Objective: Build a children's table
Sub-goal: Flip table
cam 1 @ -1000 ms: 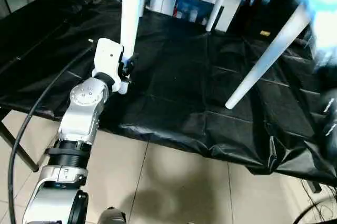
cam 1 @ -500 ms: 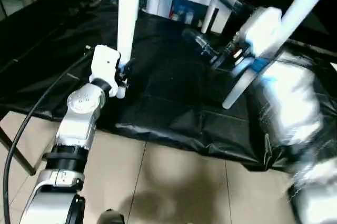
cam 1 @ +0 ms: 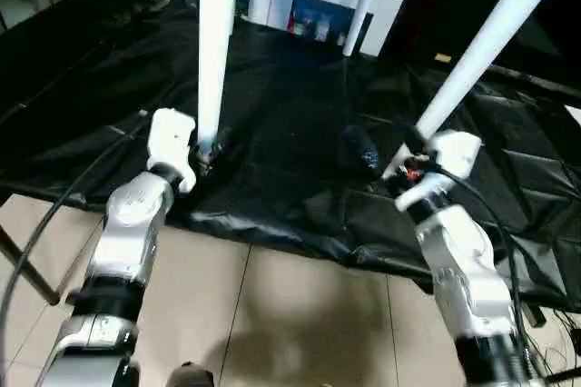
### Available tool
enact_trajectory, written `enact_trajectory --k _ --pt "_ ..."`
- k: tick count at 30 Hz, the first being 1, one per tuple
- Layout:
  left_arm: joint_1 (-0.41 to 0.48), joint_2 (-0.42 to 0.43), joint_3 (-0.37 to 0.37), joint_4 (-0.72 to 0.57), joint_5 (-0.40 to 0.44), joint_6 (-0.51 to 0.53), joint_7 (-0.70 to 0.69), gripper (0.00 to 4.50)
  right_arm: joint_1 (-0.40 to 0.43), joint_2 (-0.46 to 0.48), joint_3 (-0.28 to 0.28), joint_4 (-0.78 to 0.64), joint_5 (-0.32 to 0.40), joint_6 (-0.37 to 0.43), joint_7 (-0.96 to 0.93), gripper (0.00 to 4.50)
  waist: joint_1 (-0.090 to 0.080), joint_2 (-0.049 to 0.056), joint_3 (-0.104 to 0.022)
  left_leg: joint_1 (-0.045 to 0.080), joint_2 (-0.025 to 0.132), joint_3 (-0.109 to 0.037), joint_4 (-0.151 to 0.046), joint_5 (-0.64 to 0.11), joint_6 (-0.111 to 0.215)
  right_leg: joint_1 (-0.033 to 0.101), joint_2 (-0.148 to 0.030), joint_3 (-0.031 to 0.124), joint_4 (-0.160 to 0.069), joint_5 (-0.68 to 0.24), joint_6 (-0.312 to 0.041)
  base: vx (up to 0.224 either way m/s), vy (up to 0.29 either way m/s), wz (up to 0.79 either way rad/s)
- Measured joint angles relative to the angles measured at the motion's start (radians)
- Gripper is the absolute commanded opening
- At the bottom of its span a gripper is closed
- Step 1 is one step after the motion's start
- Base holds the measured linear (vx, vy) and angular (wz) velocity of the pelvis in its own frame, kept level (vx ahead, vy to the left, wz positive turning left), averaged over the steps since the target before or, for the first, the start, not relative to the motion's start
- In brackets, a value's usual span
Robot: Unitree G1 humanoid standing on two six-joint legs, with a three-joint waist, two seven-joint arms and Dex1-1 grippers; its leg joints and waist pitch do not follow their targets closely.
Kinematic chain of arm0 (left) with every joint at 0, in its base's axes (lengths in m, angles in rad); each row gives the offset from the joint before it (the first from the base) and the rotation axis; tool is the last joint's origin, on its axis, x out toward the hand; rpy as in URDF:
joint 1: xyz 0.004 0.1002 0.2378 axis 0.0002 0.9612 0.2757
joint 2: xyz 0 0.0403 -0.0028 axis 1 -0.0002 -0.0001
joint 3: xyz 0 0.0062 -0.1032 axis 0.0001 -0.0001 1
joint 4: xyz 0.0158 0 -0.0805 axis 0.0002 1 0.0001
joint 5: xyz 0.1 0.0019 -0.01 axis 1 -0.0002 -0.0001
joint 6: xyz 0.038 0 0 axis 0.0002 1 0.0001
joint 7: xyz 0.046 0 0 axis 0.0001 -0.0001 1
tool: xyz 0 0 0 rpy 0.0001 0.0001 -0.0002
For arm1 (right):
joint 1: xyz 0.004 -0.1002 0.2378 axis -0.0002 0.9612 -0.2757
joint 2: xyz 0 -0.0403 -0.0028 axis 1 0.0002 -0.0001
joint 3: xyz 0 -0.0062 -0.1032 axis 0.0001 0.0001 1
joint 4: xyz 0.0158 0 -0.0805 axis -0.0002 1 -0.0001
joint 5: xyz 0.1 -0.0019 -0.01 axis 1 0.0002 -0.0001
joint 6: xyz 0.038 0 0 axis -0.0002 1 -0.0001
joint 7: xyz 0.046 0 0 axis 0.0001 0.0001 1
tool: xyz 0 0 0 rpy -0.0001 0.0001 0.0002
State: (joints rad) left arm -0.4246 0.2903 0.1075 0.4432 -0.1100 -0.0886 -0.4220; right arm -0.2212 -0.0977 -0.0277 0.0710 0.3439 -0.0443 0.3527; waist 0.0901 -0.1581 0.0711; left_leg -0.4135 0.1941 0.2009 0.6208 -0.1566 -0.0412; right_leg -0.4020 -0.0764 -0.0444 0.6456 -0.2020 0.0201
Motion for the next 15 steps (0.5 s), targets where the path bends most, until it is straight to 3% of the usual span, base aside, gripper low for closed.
enact_trajectory --k 4,5,9,15 --pt "0.071 0.001 0.042 -0.052 -0.035 0.008 0.003 3.95 0.037 -0.006 0.001 -0.013 -0.003 0.022 -0.018 4.50 0.000 0.007 0.003 0.002 0.000 0.000 -0.001 0.000 0.000 0.000 0.000 0.000 0.000 -0.001 0.002 0.000 0.000 0.00" --pt "0.093 -0.004 0.052 -0.090 -0.049 0.022 0.010 4.04 0.041 -0.006 0.003 -0.021 -0.004 0.034 -0.023 4.50 0.000 0.013 0.004 0.003 0.000 -0.001 -0.002 0.000 0.000 0.000 0.000 0.000 0.000 -0.001 0.002 0.000 0.000 0.00" --pt "0.320 -0.066 0.067 -0.346 -0.094 0.077 0.057 4.23 0.142 -0.012 -0.016 -0.055 -0.027 0.111 -0.096 4.50 0.001 0.026 -0.007 0.014 -0.002 -0.003 -0.007 -0.001 -0.001 0.007 0.000 -0.001 -0.012 -0.002 0.004 0.000 0.000 0.00" --pt "0.359 -0.135 0.013 -0.409 -0.003 0.075 0.166 4.23 0.154 0.004 -0.038 -0.052 -0.086 0.164 -0.212 4.50 0.001 0.036 -0.006 0.014 -0.003 -0.003 -0.014 -0.001 -0.001 0.003 0.000 0.000 -0.016 -0.001 0.004 0.000 0.000 0.00"
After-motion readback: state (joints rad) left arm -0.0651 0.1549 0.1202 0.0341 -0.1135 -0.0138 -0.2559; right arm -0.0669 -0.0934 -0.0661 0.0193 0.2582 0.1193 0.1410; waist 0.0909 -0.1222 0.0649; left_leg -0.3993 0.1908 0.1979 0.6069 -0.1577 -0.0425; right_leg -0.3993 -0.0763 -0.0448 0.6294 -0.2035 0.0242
